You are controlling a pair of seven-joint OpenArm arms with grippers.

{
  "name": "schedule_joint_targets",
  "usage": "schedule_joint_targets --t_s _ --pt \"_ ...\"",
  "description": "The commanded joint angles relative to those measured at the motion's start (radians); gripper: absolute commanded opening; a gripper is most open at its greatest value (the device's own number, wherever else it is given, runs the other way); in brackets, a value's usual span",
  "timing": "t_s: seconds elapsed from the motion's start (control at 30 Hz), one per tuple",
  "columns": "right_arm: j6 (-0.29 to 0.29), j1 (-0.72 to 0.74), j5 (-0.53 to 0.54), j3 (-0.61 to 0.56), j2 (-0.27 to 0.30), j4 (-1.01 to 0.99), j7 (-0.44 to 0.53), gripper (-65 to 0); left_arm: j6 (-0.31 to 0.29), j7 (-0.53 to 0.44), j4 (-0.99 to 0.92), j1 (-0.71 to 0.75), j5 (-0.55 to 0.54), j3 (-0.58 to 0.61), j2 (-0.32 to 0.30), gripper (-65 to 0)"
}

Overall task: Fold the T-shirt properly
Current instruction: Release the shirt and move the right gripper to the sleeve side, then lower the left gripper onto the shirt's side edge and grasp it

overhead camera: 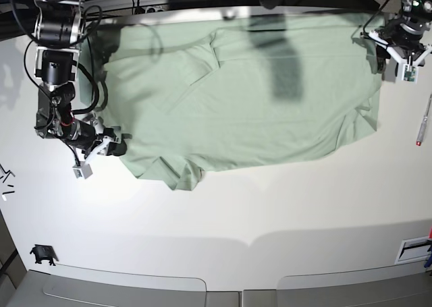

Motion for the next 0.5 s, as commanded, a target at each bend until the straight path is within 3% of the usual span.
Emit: schedule_joint_targets --t_s 0.0,0.03,0.07,0.37,0.47 --pt "0.006 0.019 -0.004 0.0 0.014 0.008 -0.003 -57.9 0.005 -0.017 0.016 0.003 -0.003 -0.007 -0.014 -39.5" --pt "0.006 0.019 -0.004 0.0 0.014 0.008 -0.003 -64.4 0.005 -0.018 0.016 0.003 -0.003 -0.007 -0.014 -39.5" --pt "0.006 0.019 -0.004 0.0 0.014 0.008 -0.003 -65.0 0.005 -0.019 0.016 0.003 -0.003 -0.007 -0.014 -39.5" --pt "0.006 0.019 -0.004 0.0 0.014 0.008 -0.003 -65.0 0.004 -0.052 0.006 -0.035 -0.003 -0.007 -0.017 -39.5" --pt "0.006 0.019 -0.004 0.0 0.01 0.008 -0.003 -65.0 -0.035 -0.051 -0.074 -0.12 -0.003 -0.007 -0.029 -39.5"
